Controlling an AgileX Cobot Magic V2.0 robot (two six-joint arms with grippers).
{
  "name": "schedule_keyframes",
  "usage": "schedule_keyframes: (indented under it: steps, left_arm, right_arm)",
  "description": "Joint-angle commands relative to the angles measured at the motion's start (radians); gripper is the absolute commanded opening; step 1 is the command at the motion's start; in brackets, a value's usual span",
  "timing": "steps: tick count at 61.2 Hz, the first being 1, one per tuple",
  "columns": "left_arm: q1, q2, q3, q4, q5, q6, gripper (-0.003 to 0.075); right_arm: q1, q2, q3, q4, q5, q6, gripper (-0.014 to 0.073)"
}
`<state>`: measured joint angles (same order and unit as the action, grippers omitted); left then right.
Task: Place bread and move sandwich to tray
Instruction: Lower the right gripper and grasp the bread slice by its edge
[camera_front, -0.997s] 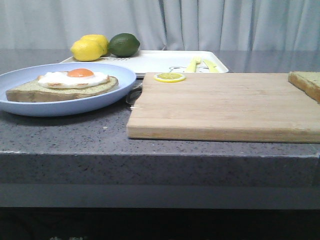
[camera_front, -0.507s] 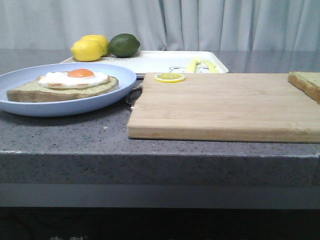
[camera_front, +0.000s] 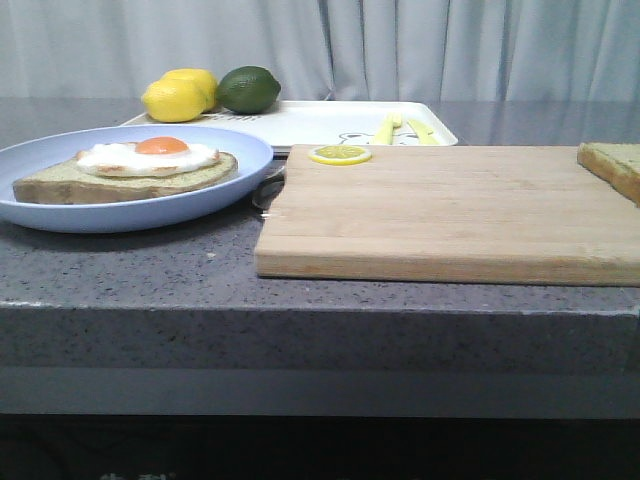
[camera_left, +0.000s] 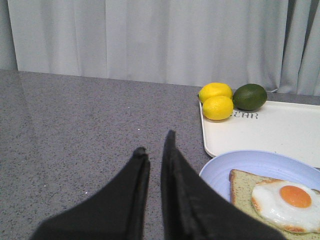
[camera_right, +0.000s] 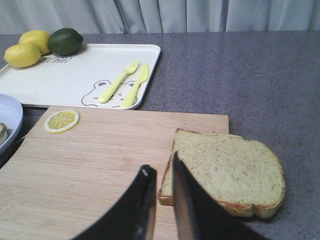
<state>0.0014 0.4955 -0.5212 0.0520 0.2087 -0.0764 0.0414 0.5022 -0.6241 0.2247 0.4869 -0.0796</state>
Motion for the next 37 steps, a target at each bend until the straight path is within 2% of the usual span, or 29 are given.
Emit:
schedule_keyframes:
  steps: [1,7,10,20,28,37]
  left_arm:
    - [0.001,0.009,-0.035,0.001,-0.085,-0.002,0.0328]
    - [0.001,0.009,-0.035,0.001,-0.085,-0.002,0.0524]
    - [0.001,0.009,-0.035,0.001,-0.085,-0.002,0.0565]
    - [0.001,0.009,-0.035,0.001,-0.085,-0.002,0.0568]
    - [0.001,0.009,-0.035,0.001,-0.088,-0.002,0.0568]
    - [0.001,0.009,-0.035,0.001,-0.088,-0.002,0.0568]
  right_arm:
    - [-0.002,0.01,-0.035,0.01,-0.078,-0.004,0.0404]
    - [-0.002,0.01,-0.033,0.001,-0.083,-0.005,0.0622]
    - [-0.002,0.01,-0.031,0.0,-0.091,-0.005,0.0639]
    - [-0.002,0.028,-0.048,-0.039,-0.057,-0.005,0.0616]
    - [-0.011,0.15,-0.168,-0.102,0.113,0.035,0.0616]
    - [-0.075,0.376,-0.371,-0.158,0.334,0.086,0.0616]
